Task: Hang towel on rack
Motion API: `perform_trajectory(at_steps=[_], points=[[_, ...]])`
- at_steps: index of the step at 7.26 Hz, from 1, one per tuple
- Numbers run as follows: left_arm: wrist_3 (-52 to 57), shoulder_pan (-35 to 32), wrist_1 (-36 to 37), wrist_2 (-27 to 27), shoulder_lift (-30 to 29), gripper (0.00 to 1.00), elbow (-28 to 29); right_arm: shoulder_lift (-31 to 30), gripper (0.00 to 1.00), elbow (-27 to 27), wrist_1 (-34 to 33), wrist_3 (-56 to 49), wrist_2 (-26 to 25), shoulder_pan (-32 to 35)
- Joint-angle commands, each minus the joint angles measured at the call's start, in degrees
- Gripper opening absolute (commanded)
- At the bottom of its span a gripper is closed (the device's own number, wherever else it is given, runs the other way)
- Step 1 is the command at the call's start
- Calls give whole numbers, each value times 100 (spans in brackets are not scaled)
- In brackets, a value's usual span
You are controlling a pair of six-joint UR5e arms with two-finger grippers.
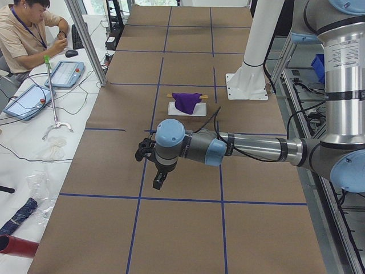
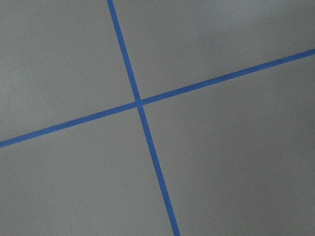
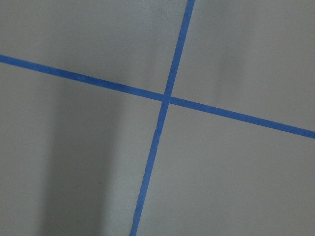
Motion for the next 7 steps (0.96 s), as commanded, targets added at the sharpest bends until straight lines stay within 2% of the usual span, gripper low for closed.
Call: perform_trajectory(at_steps=[1,3,7], points=[[-1,46,59,-2,-71,100,-103,-47,100,-107,132,-5,30,19],[-2,310,59,7,-62,100,517,-39,100,-194,132,-5,39,10],[-10,311,59,-2,17,100,635,-56,100,-273,123,4,170,1]])
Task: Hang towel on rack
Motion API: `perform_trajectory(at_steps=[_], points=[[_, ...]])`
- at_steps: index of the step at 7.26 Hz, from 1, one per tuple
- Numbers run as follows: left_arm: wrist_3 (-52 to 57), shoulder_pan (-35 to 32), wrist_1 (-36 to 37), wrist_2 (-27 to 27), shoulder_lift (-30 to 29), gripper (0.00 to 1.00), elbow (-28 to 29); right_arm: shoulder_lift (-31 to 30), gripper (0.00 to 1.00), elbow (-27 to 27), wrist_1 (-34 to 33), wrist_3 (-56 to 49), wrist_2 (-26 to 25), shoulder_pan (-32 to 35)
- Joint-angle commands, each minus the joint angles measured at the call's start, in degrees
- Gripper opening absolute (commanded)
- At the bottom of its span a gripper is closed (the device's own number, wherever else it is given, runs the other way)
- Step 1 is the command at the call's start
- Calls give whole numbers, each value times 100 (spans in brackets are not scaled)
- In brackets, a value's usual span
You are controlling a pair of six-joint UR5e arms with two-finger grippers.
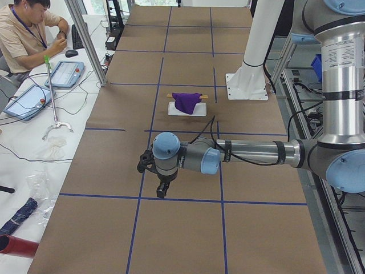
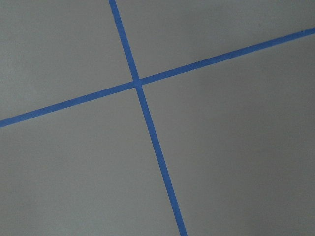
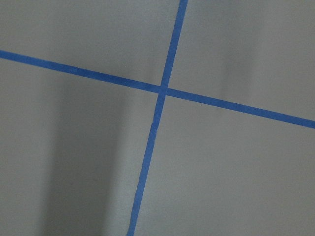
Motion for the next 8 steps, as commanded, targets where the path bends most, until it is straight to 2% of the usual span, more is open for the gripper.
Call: perform_trajectory(at_steps=[1,8], points=[[-7,-12,-10,-33,37,100,-80,-8,100,-72,8,0,125,-7],[-51,5,-27,-24,20,100,60,9,100,15,16,18,293,2]])
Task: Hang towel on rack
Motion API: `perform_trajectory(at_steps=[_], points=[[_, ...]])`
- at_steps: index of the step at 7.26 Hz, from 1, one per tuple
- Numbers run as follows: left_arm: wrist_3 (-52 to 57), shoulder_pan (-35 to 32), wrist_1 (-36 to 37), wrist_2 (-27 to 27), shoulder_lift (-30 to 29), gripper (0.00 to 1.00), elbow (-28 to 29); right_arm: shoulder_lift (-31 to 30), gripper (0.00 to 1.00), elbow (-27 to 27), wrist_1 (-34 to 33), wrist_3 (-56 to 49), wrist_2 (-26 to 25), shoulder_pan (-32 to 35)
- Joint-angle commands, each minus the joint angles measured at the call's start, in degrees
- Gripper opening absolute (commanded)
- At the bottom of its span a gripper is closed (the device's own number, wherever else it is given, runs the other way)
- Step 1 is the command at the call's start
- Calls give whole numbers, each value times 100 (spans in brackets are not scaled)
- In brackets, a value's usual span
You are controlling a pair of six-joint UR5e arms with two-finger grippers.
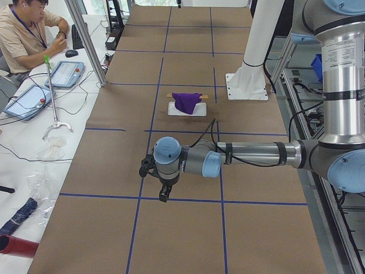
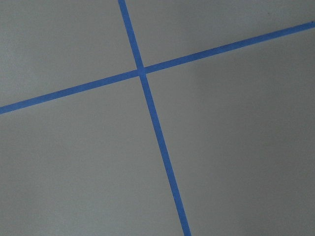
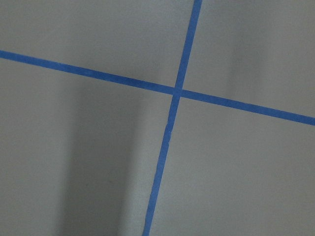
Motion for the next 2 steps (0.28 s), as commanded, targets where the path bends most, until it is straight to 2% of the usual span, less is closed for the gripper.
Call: perform_trajectory(at_steps=[1,2], points=[[-12,2,-13,2,-89,100,-11,26,100,35,3,-2,15,1],[-3,2,-4,19,-98,100,-37,26,100,-17,3,-10,15,1]])
